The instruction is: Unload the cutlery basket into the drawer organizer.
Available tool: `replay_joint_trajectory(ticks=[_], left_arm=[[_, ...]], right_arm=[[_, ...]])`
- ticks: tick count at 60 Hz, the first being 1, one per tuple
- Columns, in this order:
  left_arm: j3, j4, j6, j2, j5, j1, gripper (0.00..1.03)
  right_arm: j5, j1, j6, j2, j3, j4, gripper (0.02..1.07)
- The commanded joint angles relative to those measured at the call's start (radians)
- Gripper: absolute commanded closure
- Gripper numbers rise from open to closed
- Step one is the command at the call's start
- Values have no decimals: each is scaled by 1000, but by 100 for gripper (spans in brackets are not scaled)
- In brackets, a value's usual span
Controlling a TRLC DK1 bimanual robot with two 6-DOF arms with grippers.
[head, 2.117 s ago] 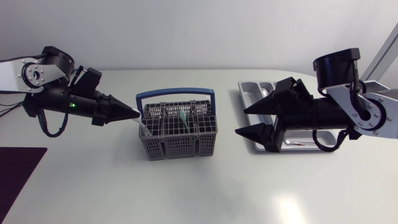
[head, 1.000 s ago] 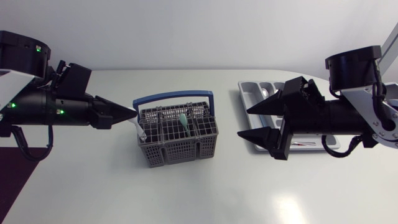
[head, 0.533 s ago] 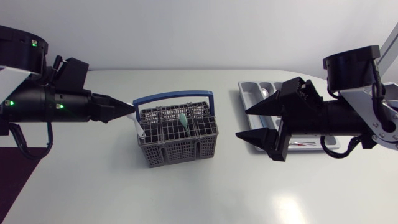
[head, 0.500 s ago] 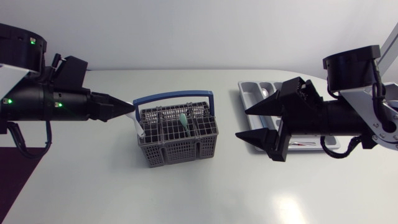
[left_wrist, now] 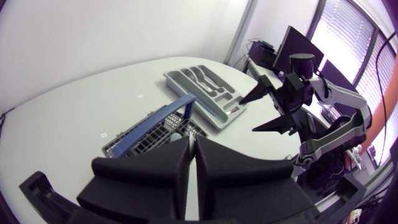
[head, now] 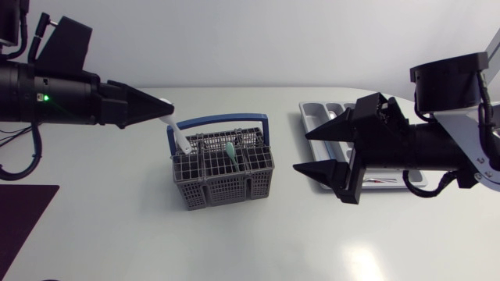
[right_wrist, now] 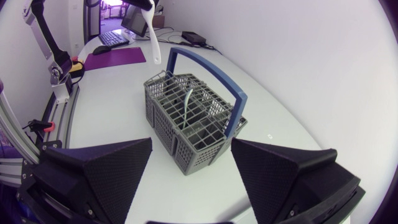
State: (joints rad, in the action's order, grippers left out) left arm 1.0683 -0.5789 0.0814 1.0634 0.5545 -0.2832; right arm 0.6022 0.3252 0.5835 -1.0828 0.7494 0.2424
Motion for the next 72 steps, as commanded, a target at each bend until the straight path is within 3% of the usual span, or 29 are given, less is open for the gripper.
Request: replay_joint_trajectory(ticks=[1,14,25,34,57,72], left_arm=[[32,-6,34,52,28,-43,99],[44,21,80,145,154,-129,99],[70,40,116,199,166,-234,99],[114,28,135,254,249,-257,99],[179,-36,195,340,298,-286,99],[174,-36,205,354,303,-275,99]], right_arm=[[7,20,-19,15,-27,-20,15],[10,106,-20,17,-15,-35,16],[7,190,-34,-23,21,-61,17],[5,259,-36,-45,31,-75,33],[36,275,-34,-52,42,-83,60],[45,272,-27,-54,50,-72,92]])
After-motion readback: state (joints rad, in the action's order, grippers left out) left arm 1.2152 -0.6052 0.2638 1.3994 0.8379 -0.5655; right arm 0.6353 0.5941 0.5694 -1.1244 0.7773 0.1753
